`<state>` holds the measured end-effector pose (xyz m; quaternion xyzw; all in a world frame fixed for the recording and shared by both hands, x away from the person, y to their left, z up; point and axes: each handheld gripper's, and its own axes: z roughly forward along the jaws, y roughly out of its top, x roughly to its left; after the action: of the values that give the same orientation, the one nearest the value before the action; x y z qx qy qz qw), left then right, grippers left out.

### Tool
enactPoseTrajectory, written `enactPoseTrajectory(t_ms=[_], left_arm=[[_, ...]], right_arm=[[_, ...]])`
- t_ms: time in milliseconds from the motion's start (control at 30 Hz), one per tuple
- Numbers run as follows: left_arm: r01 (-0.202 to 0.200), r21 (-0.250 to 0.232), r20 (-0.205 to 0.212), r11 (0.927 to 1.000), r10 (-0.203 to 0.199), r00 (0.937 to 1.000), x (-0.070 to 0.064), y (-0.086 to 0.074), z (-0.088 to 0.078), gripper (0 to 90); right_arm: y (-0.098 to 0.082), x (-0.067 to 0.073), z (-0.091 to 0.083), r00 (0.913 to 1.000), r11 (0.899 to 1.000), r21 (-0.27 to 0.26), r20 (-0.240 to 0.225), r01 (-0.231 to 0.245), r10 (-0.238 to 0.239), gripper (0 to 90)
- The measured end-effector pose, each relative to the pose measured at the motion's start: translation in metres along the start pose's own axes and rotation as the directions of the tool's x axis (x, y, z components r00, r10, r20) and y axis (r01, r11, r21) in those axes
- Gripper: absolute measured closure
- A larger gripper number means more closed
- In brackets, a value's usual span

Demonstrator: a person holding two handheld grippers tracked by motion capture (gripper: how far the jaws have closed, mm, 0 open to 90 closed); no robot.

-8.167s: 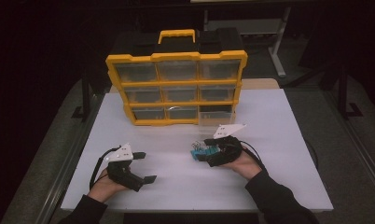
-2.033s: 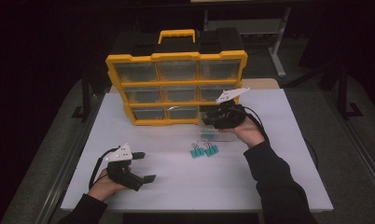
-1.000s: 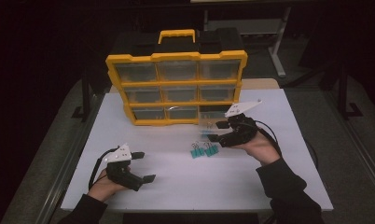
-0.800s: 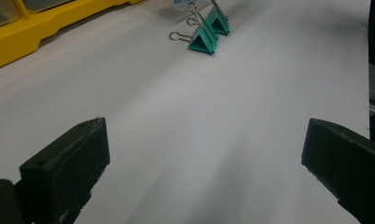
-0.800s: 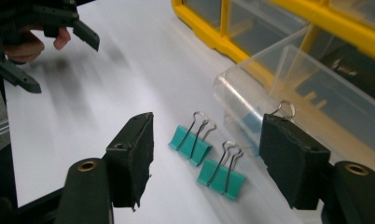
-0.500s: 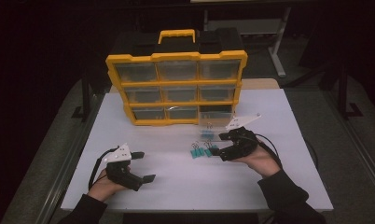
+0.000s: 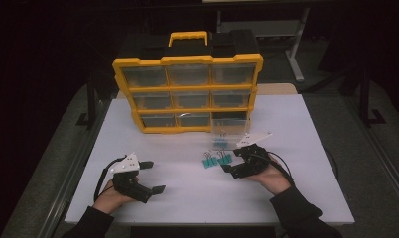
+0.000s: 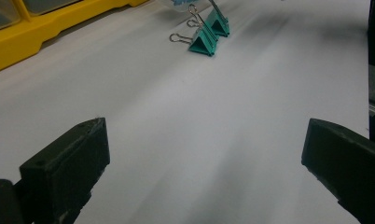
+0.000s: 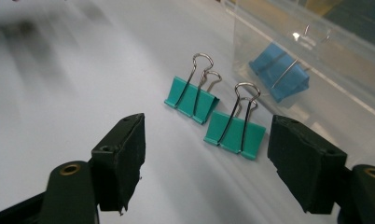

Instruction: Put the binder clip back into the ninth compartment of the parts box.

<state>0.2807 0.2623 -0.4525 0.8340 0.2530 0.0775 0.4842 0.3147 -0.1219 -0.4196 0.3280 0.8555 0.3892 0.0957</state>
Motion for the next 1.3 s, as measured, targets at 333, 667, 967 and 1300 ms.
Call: enactPoseTrajectory(t_ms=[333,667,967,1300], left_arm=[[0.000,0.001,-0.001,1.0000,0.000,1.0000,0.000,0.000,0.001,0.7],[-0.006,0.005,0.004,1.0000,0.006,1.0000,-0.001,0.000,0.001,0.7],[-0.004,0.001,0.007,1.0000,0.004,1.0000,-0.001,0.000,0.001,0.7],[-0.003,0.000,0.008,1.0000,0.003,1.0000,-0.001,0.000,0.001,0.7]], right_arm=[[-0.009,-0.003,0.019,0.9980,0.999,0.039,0.054,-0.037,0.035,26.9],[-0.010,-0.007,0.035,0.9937,0.996,0.054,0.094,-0.066,0.061,28.6],[-0.010,-0.009,0.046,0.9886,0.994,0.048,0.122,-0.095,0.089,29.9],[-0.009,-0.010,0.053,0.9829,0.992,0.035,0.144,-0.121,0.115,32.8]])
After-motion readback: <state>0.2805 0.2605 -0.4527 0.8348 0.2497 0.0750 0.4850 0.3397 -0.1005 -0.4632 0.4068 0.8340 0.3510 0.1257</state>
